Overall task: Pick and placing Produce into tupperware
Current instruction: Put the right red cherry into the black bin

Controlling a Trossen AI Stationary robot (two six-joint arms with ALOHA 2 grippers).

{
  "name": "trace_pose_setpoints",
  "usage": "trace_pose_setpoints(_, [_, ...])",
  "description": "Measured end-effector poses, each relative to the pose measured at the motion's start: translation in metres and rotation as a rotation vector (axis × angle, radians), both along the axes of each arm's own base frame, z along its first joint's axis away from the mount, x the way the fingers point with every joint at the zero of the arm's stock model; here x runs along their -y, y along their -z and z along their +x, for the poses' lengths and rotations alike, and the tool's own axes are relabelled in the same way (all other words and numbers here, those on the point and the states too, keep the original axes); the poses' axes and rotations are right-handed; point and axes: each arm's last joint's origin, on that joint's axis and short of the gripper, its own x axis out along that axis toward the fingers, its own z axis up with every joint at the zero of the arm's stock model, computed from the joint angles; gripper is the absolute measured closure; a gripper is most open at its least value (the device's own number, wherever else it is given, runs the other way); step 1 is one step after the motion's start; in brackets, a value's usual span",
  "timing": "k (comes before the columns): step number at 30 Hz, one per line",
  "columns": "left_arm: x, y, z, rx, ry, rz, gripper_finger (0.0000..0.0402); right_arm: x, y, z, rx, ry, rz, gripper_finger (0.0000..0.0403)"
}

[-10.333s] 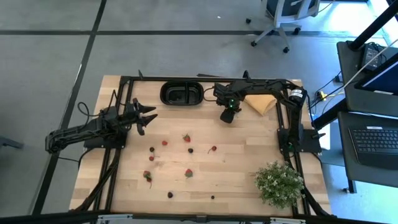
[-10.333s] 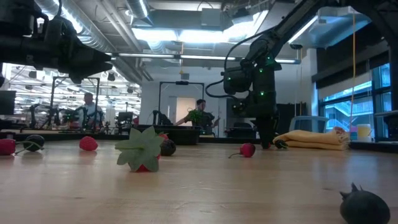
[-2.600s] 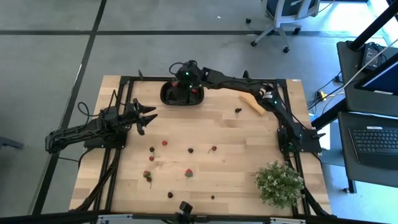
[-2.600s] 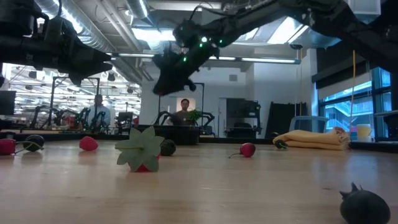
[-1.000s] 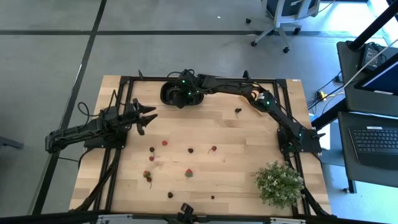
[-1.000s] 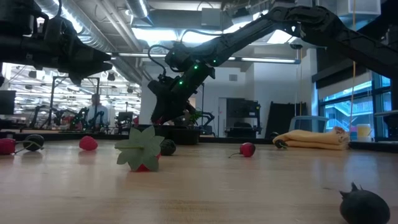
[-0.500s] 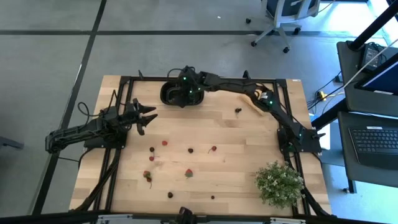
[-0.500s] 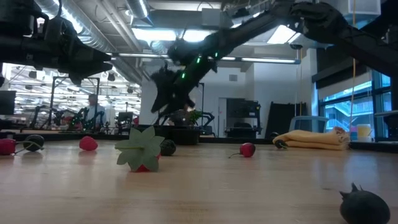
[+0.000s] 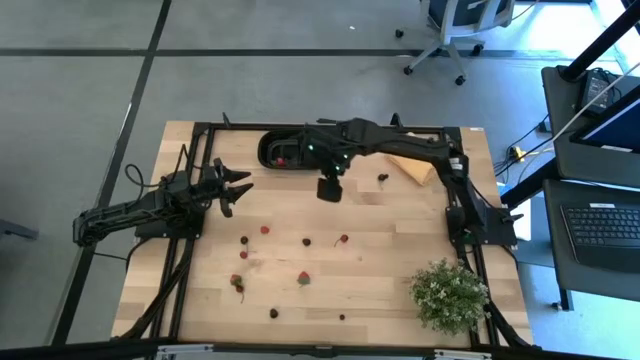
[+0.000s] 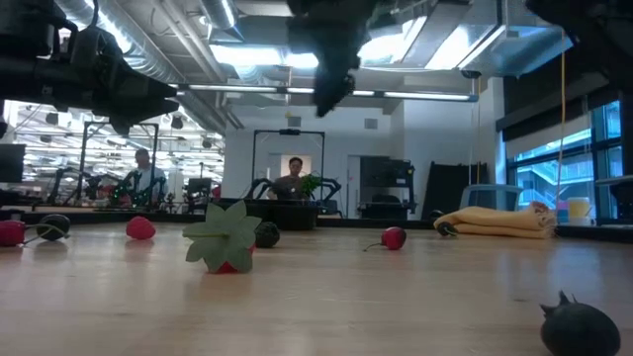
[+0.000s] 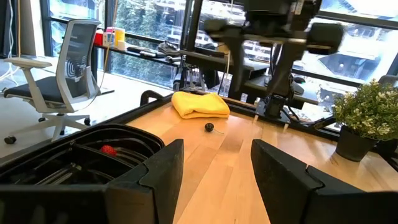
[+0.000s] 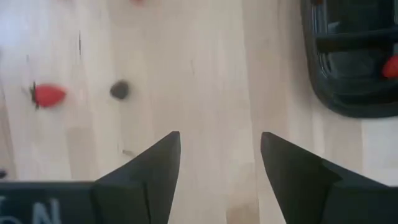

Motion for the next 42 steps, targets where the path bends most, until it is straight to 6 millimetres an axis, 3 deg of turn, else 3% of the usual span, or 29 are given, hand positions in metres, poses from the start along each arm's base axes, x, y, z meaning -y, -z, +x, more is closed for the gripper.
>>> trace_pose_setpoints(6, [0.0,0.0,0.0,0.0,0.0,0.0,0.022,-0.033,-0.021,-0.014,0.003,-0.077,-0.012,0.0179])
trace_pose_setpoints(11, [0.0,0.0,0.0,0.0,0.0,0.0,0.022,-0.054,-0.012,-0.027,-0.046,-0.135,-0.035,0.0179])
trace_pose_setpoints(29, [0.0,0.0,0.0,0.0,0.0,-0.001,0.022,-0.113,0.118,-0.061,0.059,-0.282,-0.051,0.0179])
trace_pose_setpoints(42, [0.0,0.0,0.0,0.0,0.0,0.001,0.022,-0.119,0.169,-0.08,0.113,-0.209,-0.016,0.0179])
